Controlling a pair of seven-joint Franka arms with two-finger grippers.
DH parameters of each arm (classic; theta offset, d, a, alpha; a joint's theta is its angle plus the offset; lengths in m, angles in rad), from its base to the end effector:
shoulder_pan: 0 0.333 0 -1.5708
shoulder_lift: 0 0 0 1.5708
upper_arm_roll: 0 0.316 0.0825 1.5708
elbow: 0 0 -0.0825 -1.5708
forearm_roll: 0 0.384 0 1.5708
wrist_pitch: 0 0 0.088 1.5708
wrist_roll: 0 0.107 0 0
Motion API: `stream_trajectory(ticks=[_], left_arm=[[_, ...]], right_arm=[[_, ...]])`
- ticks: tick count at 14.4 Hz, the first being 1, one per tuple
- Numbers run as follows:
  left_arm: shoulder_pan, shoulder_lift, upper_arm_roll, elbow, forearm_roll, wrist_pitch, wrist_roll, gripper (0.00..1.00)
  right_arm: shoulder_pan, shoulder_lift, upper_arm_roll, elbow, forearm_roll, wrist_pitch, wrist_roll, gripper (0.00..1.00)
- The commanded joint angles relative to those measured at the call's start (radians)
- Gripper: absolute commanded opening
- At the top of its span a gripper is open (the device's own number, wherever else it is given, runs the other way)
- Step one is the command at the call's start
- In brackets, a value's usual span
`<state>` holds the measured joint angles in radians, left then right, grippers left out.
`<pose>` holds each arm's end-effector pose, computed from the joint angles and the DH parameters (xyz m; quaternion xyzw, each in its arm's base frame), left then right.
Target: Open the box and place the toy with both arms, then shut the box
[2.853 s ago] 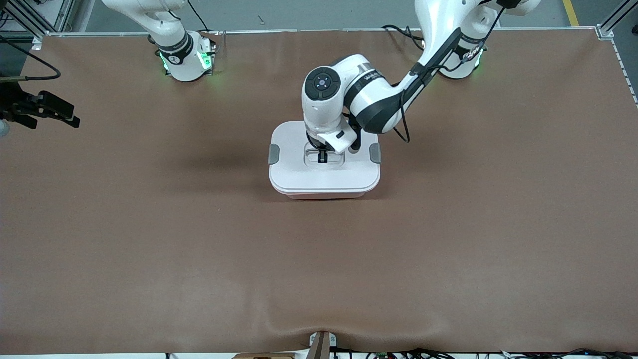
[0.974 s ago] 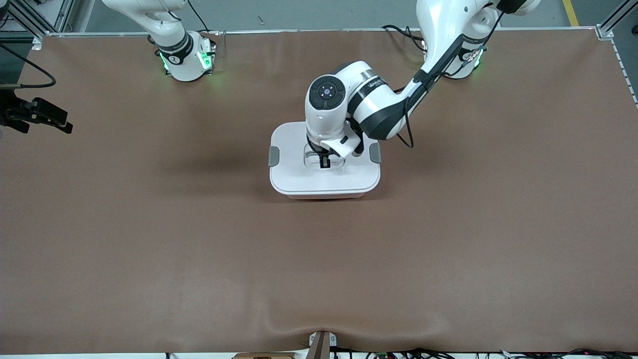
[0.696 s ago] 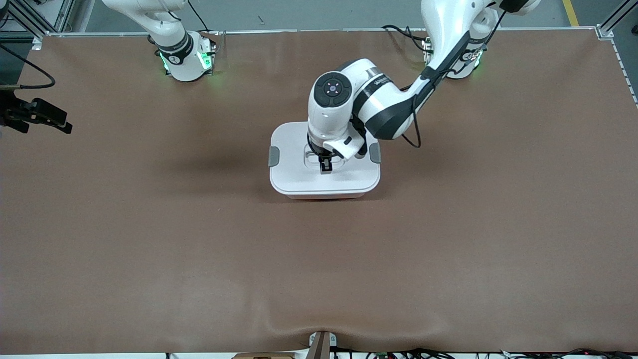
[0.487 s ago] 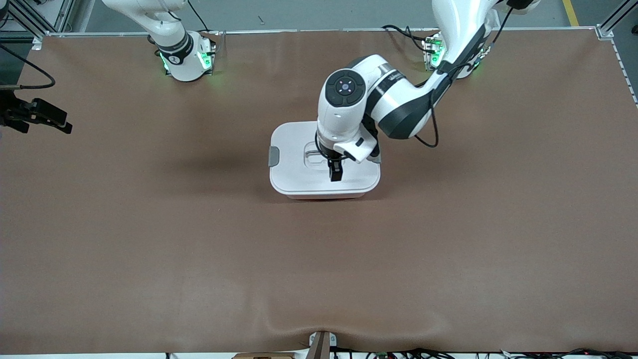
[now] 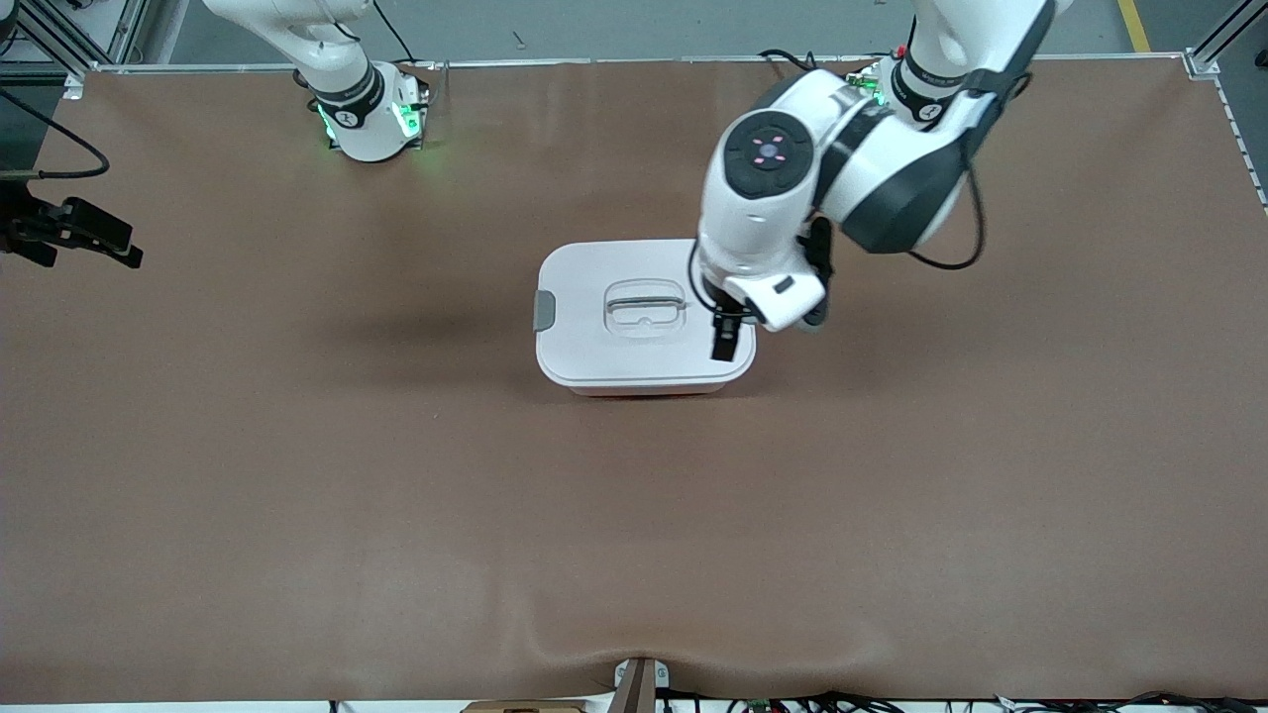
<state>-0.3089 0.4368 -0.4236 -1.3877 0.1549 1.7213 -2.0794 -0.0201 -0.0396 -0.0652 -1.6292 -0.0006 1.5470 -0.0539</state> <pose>0.5413 -0.4020 0.4721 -0.7808 -0.6238 0.0170 0.0303 0.5368 -0.0467 0.6166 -0.9996 0.0156 0.0212 0.0025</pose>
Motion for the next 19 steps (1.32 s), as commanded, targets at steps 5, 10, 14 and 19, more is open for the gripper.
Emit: stream_trajectory(ticks=[5,10,14,19], left_arm=[[0.174,-0.093,-0.011,-0.008,-0.086,-0.114,0.352,1.00],[0.281,-0.144,-0.009,-0.010,-0.103,-0.115,0.683,1.00],[0.323,-0.167,0.003,-0.010,-0.127,-0.134,0.924,1.00],[0.324,-0.200,0.086,-0.008,-0.127,-0.134,1.244,1.00]], right_arm=[[-0.024,-0.002,0.010,-0.009,0.016,0.010,-0.003,1.00],[-0.024,-0.006,0.012,-0.024,0.028,0.036,-0.003,1.00],[-0.024,-0.008,0.012,-0.041,0.036,0.036,-0.003,1.00],[-0.024,-0.025,0.012,-0.044,0.036,0.033,-0.006,1.00]])
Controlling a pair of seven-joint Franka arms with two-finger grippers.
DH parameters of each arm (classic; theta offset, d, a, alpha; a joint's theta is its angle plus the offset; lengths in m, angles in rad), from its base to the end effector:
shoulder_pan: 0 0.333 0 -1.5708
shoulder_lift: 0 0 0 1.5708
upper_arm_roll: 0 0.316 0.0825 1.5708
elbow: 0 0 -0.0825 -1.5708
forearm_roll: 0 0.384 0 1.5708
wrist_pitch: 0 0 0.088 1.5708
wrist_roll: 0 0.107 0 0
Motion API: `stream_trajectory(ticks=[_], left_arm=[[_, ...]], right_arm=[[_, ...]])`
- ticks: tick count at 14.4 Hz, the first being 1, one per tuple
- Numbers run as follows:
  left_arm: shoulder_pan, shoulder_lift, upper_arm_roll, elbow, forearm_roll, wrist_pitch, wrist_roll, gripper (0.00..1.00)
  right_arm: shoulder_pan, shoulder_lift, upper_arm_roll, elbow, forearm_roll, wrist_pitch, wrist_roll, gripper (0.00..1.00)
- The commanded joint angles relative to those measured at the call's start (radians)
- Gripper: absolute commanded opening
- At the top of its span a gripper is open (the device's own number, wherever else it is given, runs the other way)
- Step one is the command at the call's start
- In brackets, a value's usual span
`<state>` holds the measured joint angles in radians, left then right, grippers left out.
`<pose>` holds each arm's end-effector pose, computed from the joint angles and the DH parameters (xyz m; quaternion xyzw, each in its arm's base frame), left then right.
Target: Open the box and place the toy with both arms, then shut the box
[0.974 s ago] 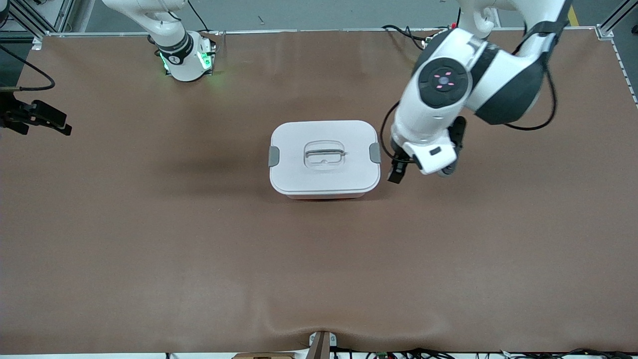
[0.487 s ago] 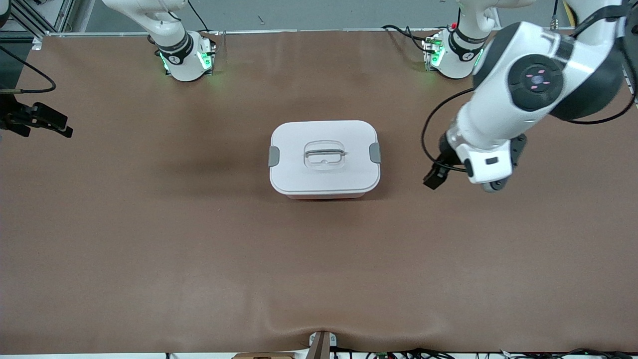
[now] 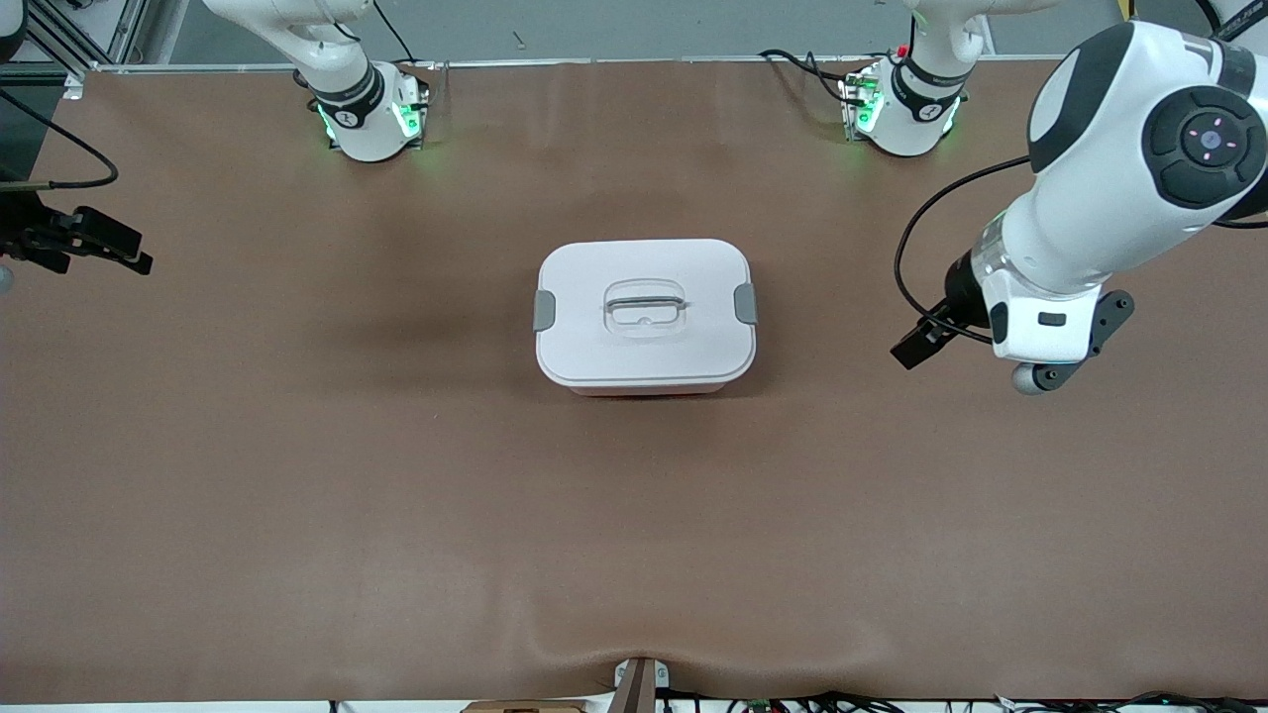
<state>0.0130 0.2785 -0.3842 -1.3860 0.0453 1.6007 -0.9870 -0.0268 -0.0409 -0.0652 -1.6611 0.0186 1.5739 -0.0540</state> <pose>0.6027 -0.1953 0.5587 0.9510 0.3070 -0.0353 0.0089 0.5379 -0.0483 0.6046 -0.9995 0.0192 0.0224 0.0123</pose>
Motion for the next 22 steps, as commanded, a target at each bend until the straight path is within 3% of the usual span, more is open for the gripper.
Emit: stream_trajectory(ticks=[1,9,13,18,22], left_arm=[[-0.001,-0.064,0.083,-0.011,-0.019,-0.013,0.251,1.00],[-0.033,-0.154,0.228,-0.018,-0.021,-0.106,0.609,1.00],[-0.039,-0.208,0.237,-0.027,-0.025,-0.176,0.660,1.00],[-0.038,-0.277,0.254,-0.085,-0.025,-0.182,0.847,1.00],[-0.036,-0.312,0.277,-0.133,-0.027,-0.177,0.854,1.00]], right_arm=[[-0.018,-0.027,0.011,-0.012,0.017,0.005,-0.006,1.00],[-0.018,-0.028,0.011,-0.012,0.017,-0.006,-0.006,1.00],[-0.018,-0.025,0.011,-0.012,0.017,-0.005,-0.006,1.00],[-0.018,-0.025,0.011,-0.012,0.017,-0.003,-0.006,1.00],[-0.018,-0.025,0.011,-0.012,0.017,-0.003,-0.006,1.00]])
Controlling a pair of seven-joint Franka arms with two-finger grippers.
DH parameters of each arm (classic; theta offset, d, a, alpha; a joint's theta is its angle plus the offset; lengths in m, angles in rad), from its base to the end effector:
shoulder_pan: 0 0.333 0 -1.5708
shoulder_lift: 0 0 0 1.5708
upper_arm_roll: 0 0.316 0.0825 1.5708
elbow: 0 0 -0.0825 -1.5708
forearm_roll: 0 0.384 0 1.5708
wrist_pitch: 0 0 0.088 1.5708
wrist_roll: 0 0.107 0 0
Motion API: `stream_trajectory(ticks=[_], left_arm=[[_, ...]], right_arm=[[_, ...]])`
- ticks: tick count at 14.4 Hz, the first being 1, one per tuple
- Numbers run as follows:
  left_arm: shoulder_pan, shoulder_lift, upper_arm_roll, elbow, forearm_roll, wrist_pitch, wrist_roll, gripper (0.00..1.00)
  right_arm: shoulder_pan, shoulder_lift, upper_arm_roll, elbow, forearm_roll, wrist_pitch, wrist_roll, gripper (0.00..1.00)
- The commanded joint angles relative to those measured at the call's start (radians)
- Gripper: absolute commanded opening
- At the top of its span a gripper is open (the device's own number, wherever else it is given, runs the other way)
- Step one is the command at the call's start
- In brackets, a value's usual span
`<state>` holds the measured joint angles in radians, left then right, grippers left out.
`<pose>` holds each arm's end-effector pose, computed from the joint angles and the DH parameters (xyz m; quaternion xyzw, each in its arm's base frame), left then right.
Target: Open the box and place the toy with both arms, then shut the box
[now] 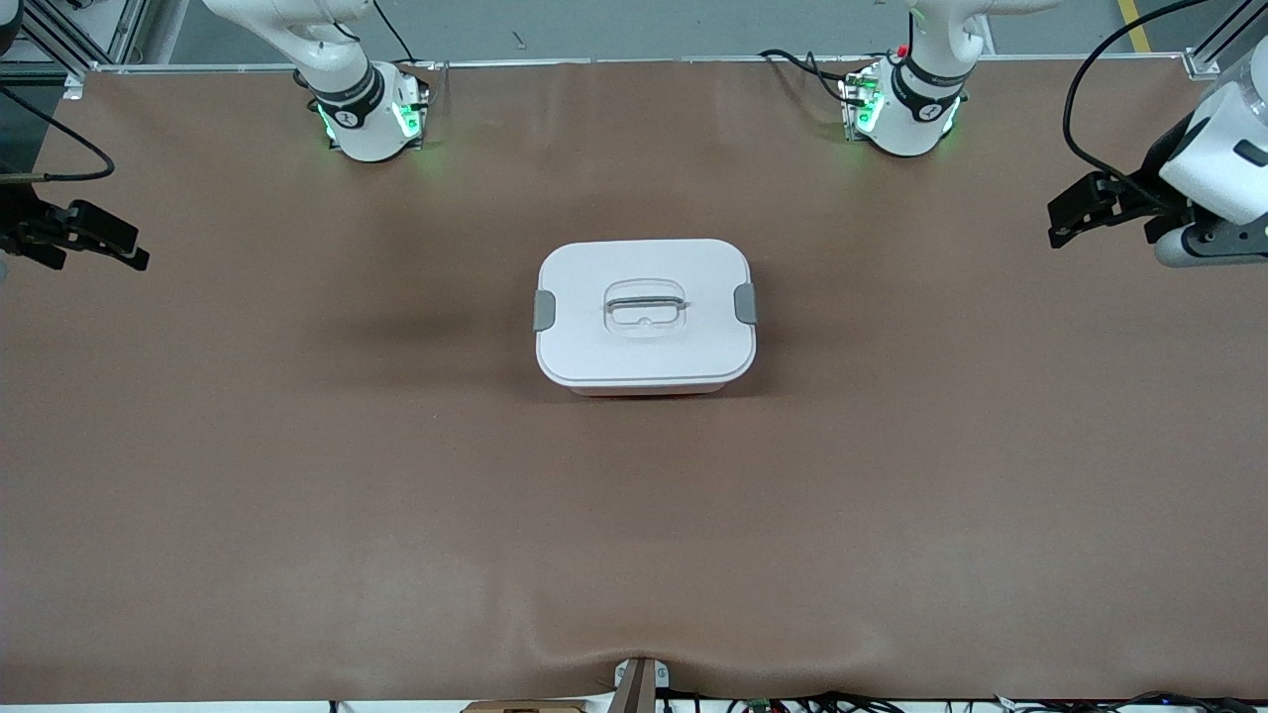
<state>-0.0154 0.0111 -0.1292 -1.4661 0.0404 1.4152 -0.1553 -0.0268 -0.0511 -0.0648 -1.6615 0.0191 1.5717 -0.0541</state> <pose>0.5369 -0.0728 0.6540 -0.9993 -0.0078 0.0277 0.0237 0.5349 -0.0480 0.6097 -0.9996 0.0189 0.0185 0.0126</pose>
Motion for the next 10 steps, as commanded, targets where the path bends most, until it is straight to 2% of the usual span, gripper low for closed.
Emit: stream_trajectory(ticks=[1,4,10], left_arm=[[-0.009,-0.045,0.046,-0.051,-0.028,0.011,0.023,1.00],[-0.012,-0.043,0.106,-0.046,-0.065,0.013,0.080,1.00],[-0.021,-0.045,0.106,-0.043,-0.062,0.008,0.085,1.00]], right_arm=[[-0.018,-0.015,0.011,-0.012,0.016,-0.001,-0.006,1.00],[-0.018,-0.013,0.011,-0.012,0.016,-0.002,-0.006,1.00],[-0.018,-0.013,0.011,-0.012,0.016,-0.002,-0.006,1.00]])
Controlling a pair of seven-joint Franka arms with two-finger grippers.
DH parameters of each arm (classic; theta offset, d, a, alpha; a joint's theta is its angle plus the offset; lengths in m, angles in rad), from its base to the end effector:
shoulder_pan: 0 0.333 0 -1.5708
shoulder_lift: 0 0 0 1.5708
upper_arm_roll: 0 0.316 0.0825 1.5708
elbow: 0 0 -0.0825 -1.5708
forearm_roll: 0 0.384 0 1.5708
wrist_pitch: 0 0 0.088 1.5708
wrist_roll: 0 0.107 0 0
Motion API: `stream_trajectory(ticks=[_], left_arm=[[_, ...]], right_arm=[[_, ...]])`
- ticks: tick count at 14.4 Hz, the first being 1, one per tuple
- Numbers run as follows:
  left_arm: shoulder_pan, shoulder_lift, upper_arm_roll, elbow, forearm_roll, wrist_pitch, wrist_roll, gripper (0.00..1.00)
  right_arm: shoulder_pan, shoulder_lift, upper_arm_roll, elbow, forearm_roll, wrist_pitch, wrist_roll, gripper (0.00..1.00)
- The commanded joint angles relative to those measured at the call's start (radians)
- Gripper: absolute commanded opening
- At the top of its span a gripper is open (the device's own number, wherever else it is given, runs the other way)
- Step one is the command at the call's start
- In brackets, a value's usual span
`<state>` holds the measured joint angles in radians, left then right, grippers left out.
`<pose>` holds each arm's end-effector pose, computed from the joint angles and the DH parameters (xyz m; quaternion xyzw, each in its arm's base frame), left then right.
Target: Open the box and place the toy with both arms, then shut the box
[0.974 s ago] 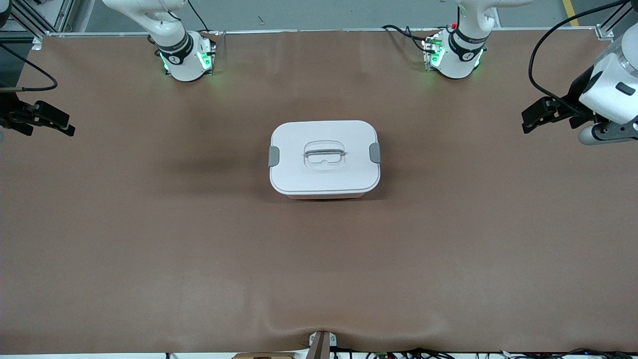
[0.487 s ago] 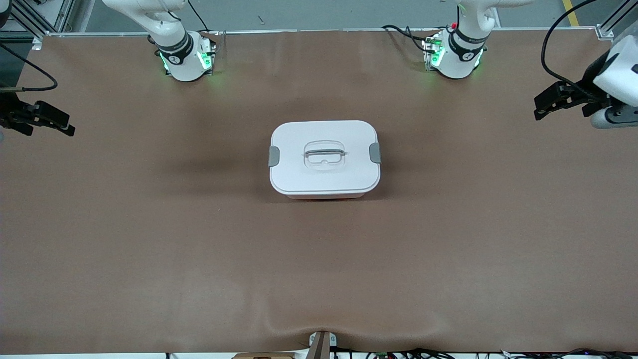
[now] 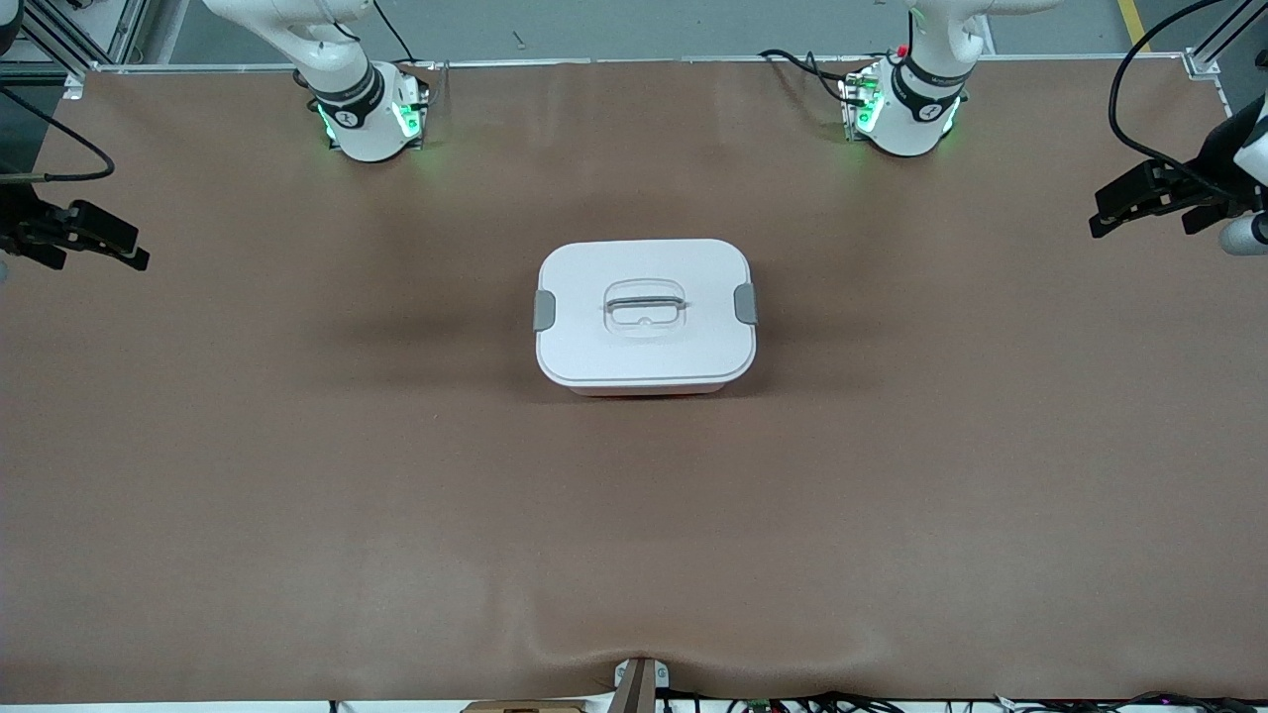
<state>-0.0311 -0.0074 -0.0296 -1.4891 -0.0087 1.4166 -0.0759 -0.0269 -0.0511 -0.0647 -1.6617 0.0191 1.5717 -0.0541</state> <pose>0.5351 -0.0336 0.6534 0.9994 0.0071 -0.0328 0.0020 0.5349 -0.0480 0.6096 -0.9996 0.0189 0.0186 0.0126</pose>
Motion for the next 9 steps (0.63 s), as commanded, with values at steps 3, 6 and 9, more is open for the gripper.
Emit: stream_trajectory(ticks=[3,6,9], left_arm=[[-0.006,-0.034,0.010,-0.020,-0.008,0.010,-0.007,1.00],[-0.006,-0.031,0.010,-0.020,-0.007,0.012,-0.007,1.00],[-0.001,-0.023,0.010,-0.017,-0.016,0.013,-0.005,1.00]], right_arm=[[-0.018,-0.013,0.011,-0.012,0.016,-0.002,-0.006,1.00],[-0.018,-0.013,0.011,-0.012,0.016,-0.002,-0.006,1.00],[-0.018,-0.013,0.011,-0.012,0.016,-0.002,-0.006,1.00]])
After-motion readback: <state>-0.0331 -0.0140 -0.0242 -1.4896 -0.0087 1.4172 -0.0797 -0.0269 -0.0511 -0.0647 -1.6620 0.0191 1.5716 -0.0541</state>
